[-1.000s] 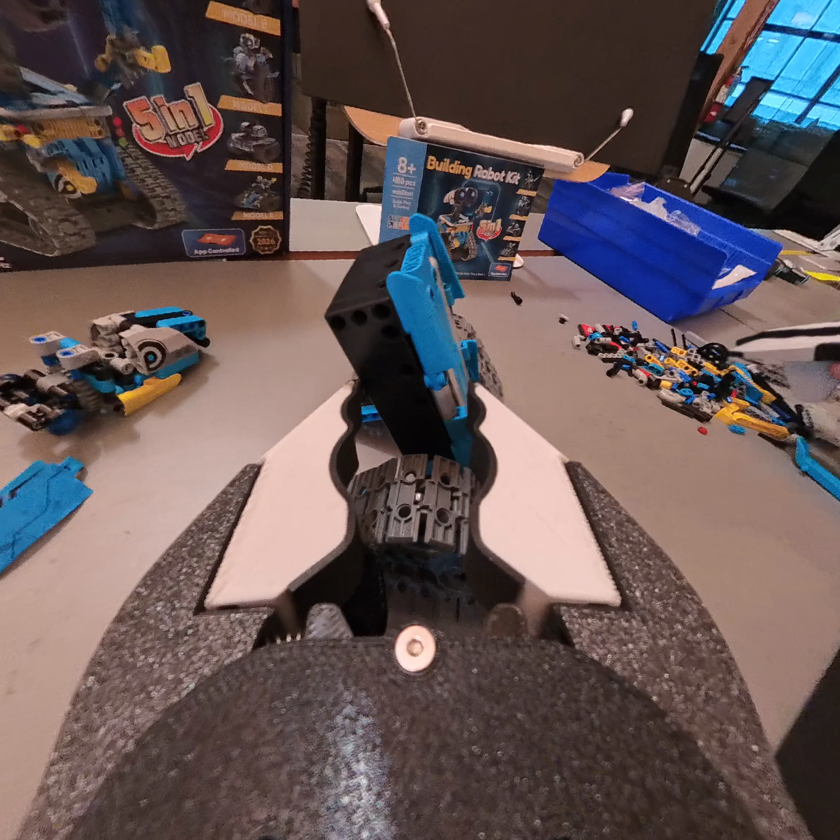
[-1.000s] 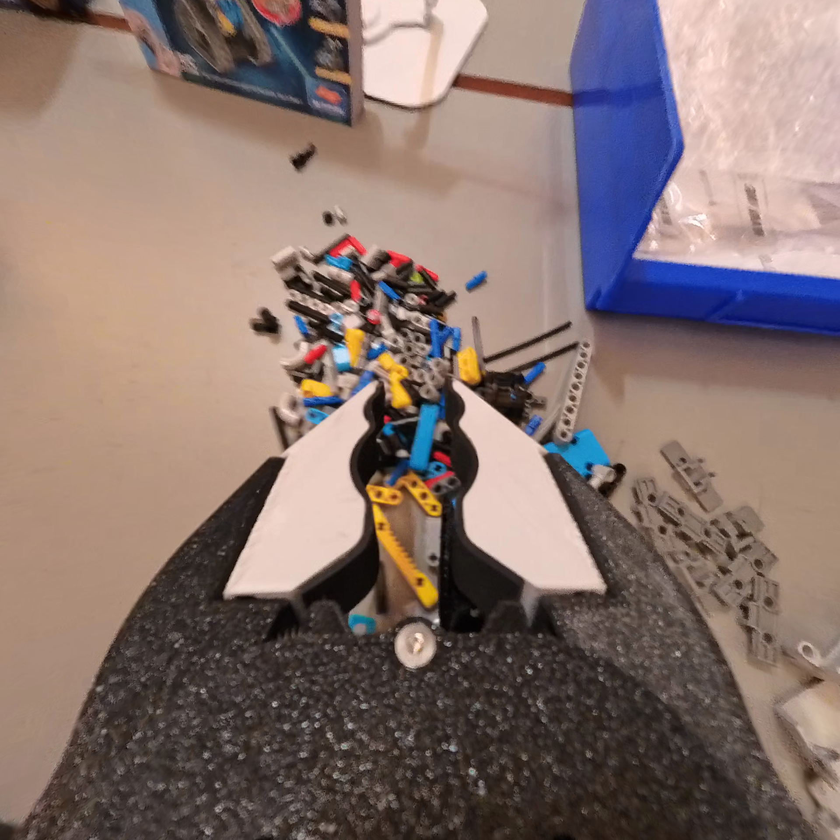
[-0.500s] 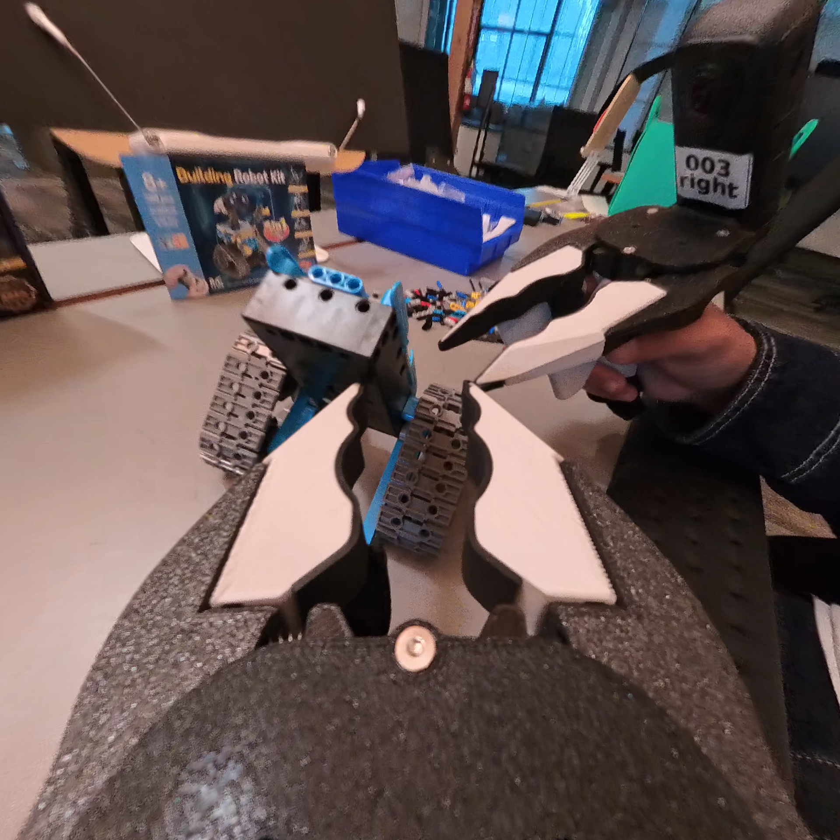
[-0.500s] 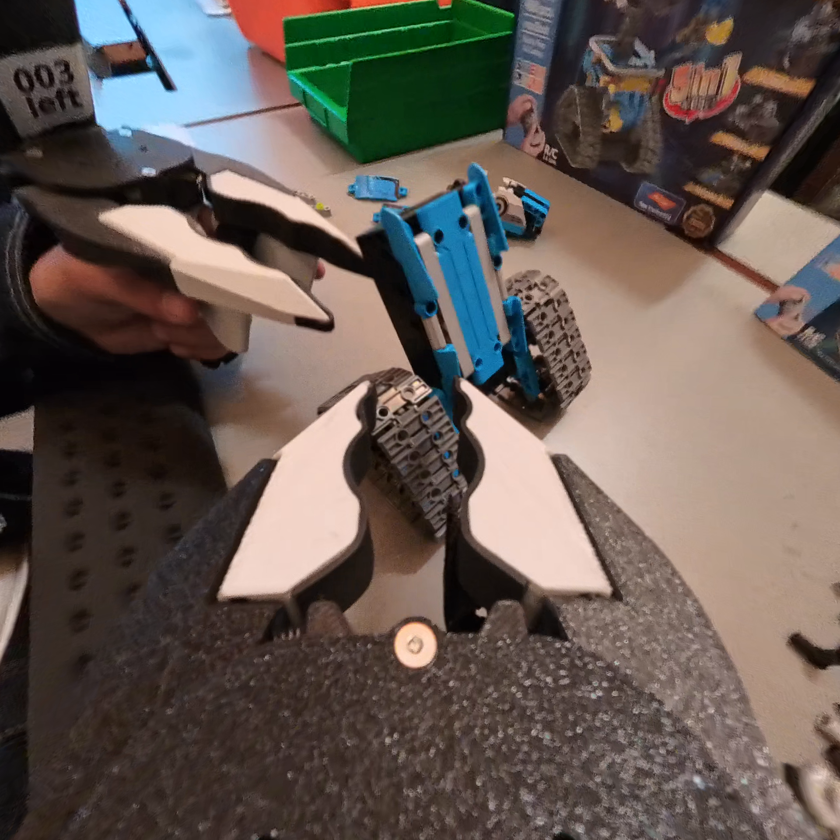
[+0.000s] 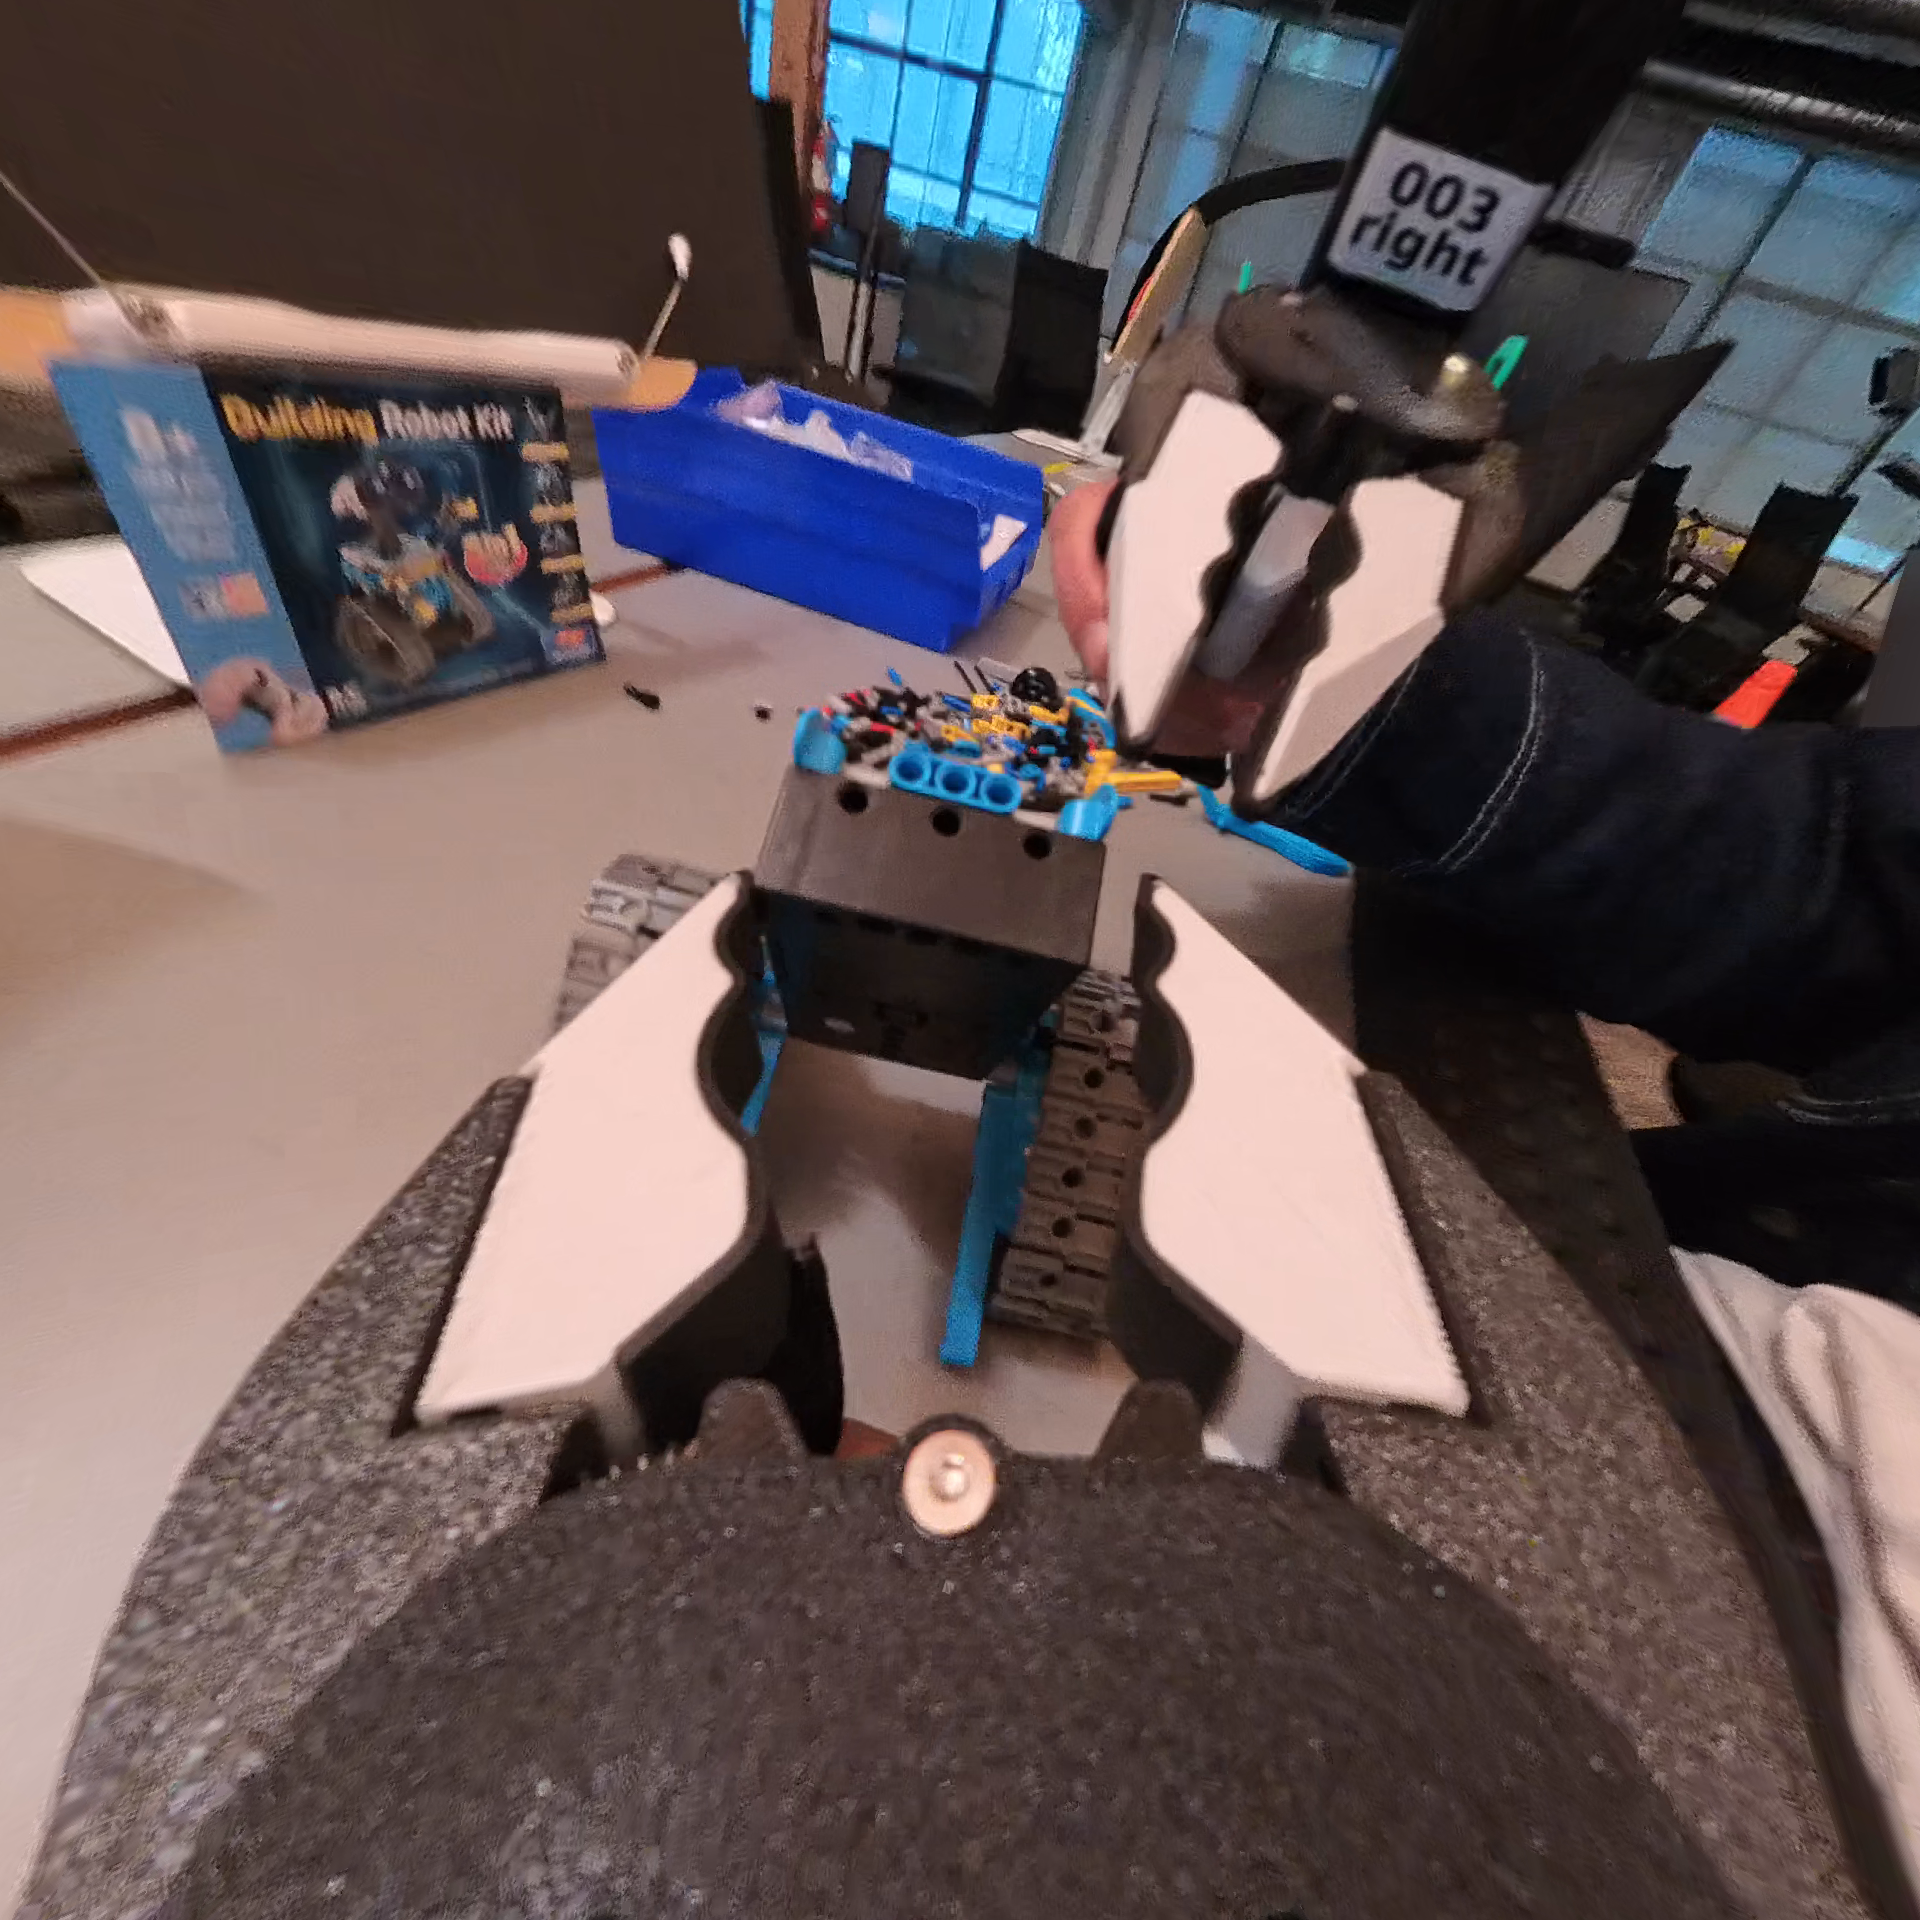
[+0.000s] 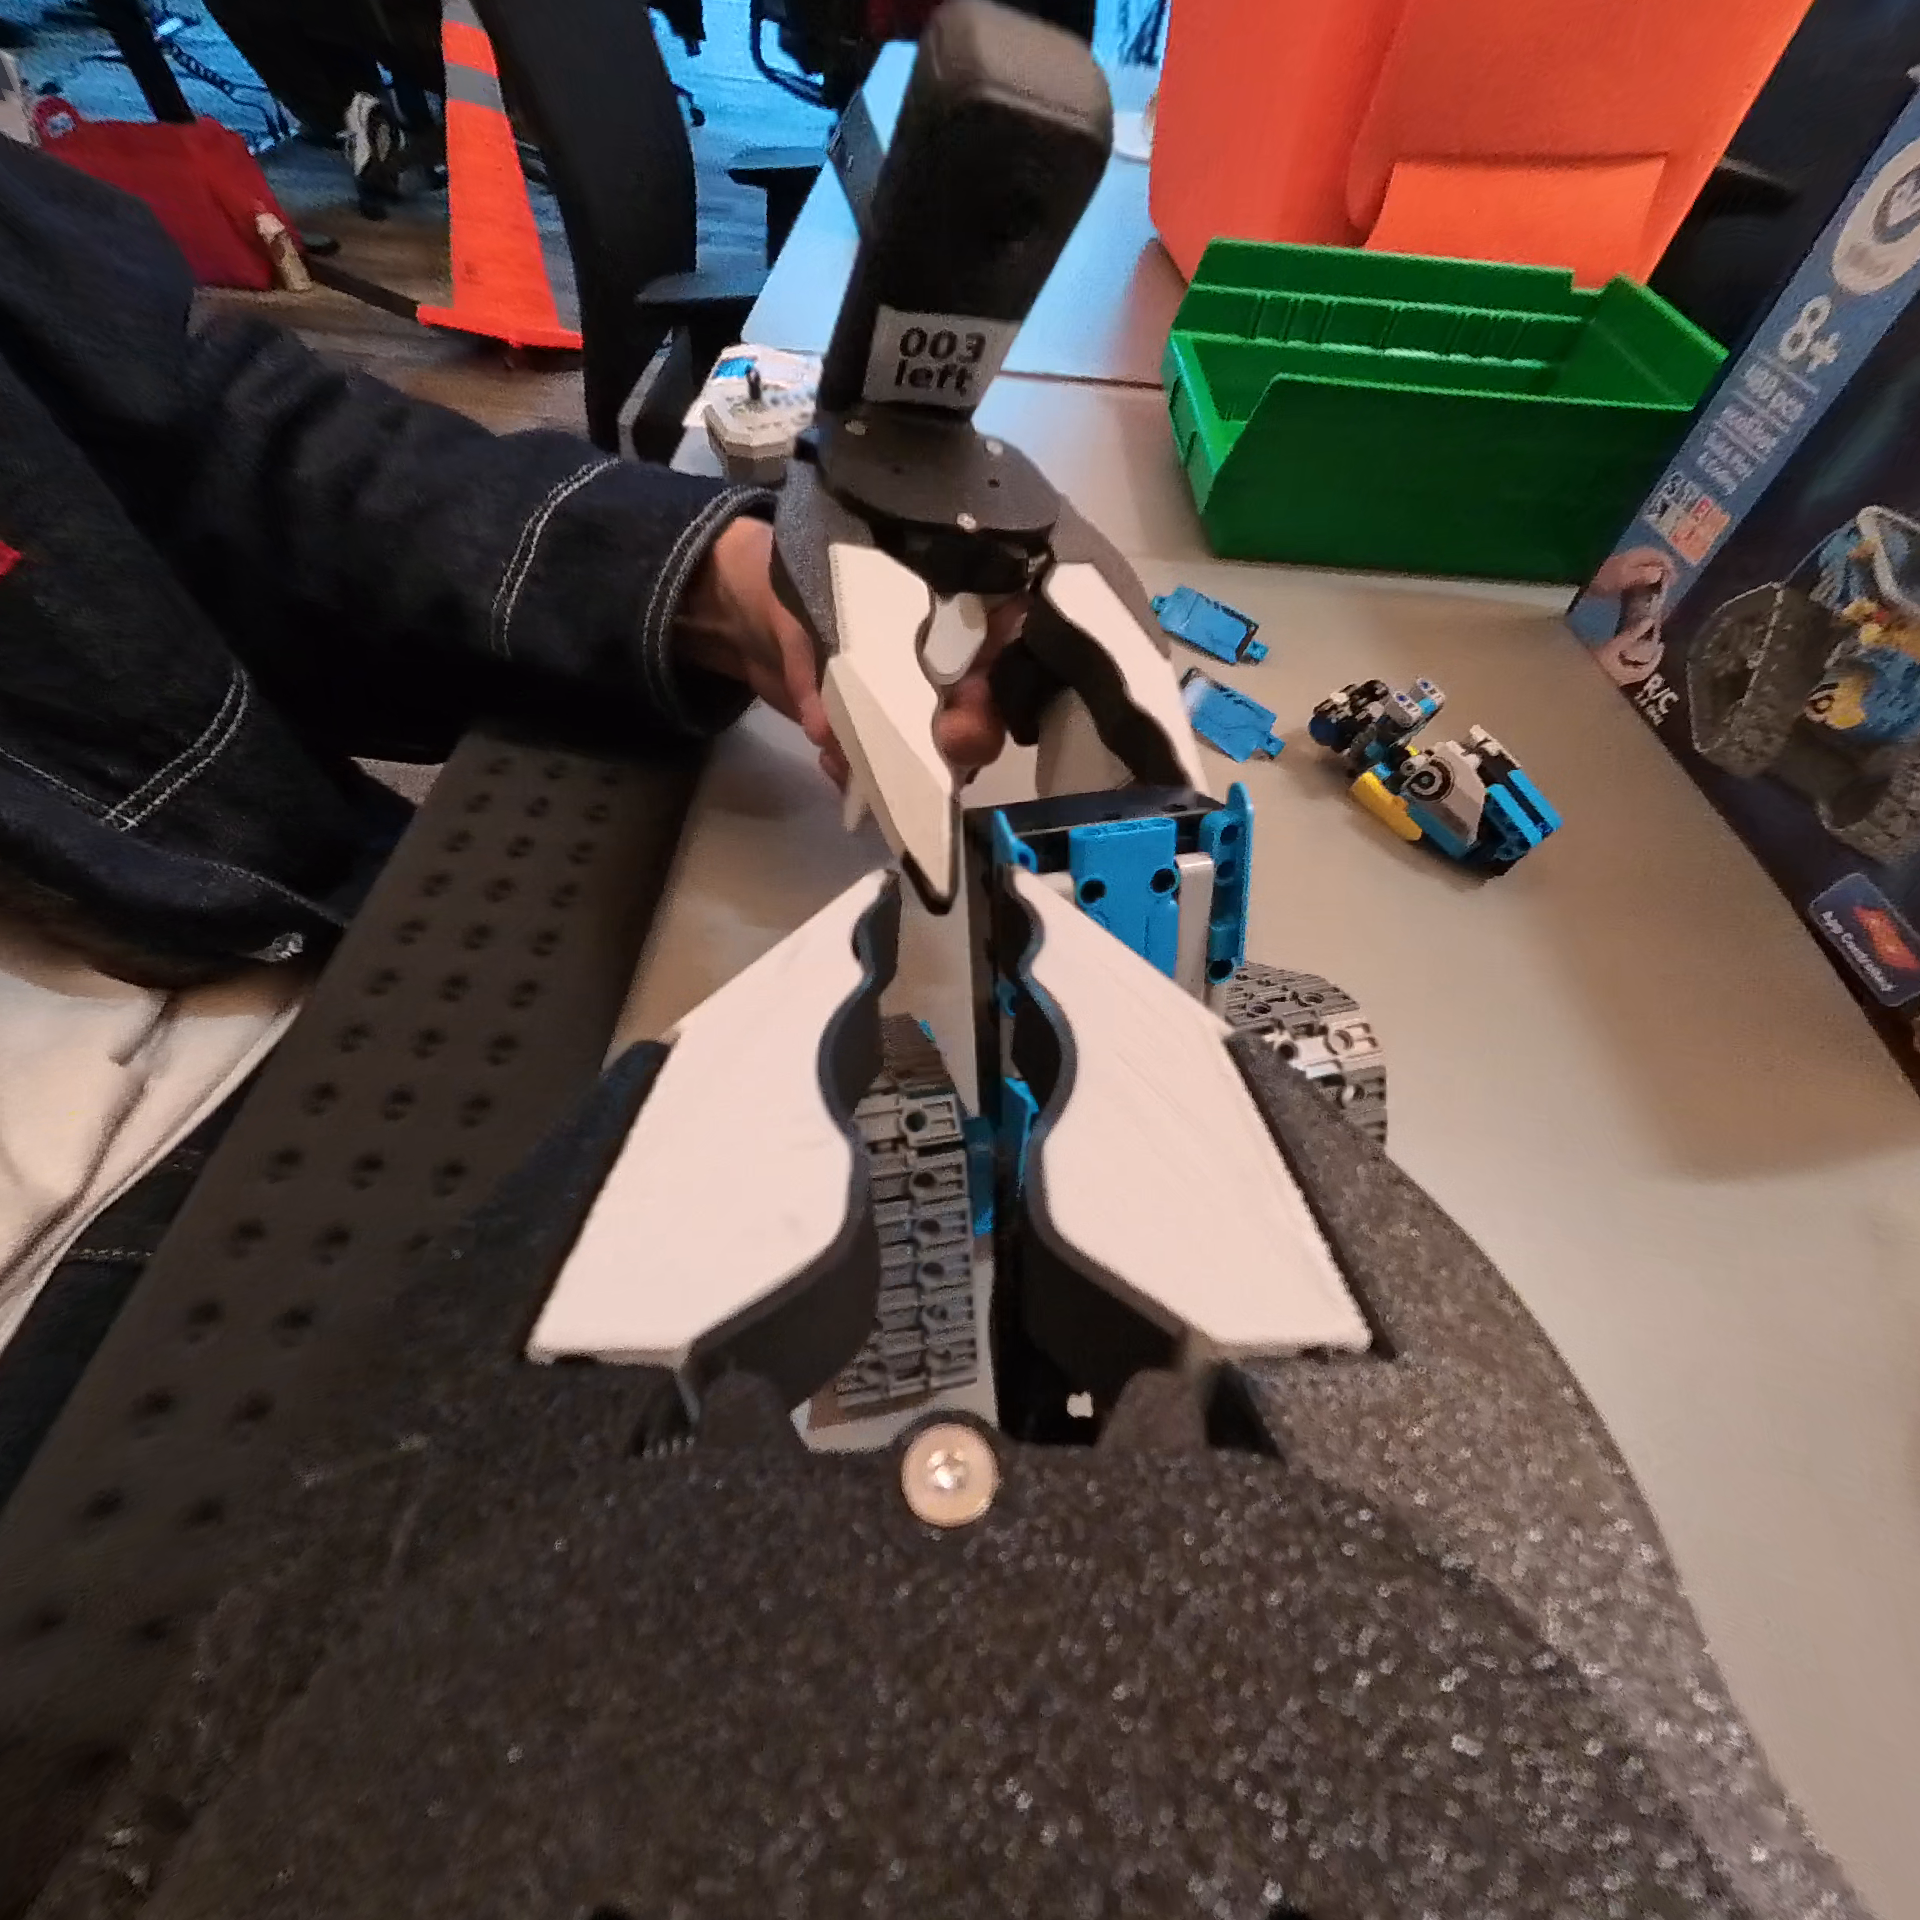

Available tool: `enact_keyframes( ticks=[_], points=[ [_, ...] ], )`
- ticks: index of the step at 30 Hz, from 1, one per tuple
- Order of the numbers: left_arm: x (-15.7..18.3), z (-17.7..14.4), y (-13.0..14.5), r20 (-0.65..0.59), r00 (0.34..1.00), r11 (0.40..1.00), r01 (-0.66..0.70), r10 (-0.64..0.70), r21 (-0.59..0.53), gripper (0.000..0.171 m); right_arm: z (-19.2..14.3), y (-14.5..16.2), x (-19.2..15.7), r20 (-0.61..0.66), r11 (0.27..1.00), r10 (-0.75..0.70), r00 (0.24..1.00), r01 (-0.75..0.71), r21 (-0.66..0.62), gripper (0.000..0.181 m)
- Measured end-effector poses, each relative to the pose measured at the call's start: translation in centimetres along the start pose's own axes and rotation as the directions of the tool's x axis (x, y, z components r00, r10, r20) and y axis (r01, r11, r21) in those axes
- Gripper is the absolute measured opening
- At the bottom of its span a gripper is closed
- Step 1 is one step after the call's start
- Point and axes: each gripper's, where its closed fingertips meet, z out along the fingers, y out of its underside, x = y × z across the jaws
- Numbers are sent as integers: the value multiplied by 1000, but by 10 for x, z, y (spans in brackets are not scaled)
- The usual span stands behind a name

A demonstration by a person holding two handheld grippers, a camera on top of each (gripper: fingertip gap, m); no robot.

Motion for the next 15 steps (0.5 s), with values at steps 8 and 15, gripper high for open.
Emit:
enact_keyframes(
  ticks=[8, 15],
  points=[
    [-2, 3, 2, -18, 999, 999, -36, 36, 1, 64, 5, 17, 16, -45, 1000, -9, 999, 8, -18, 6],
    [-1, 1, 2, -23, 999, 1000, -30, 30, 9, 64, 11, 24, 14, -92, 995, -89, 992, 85, -48, 5]
  ],
)
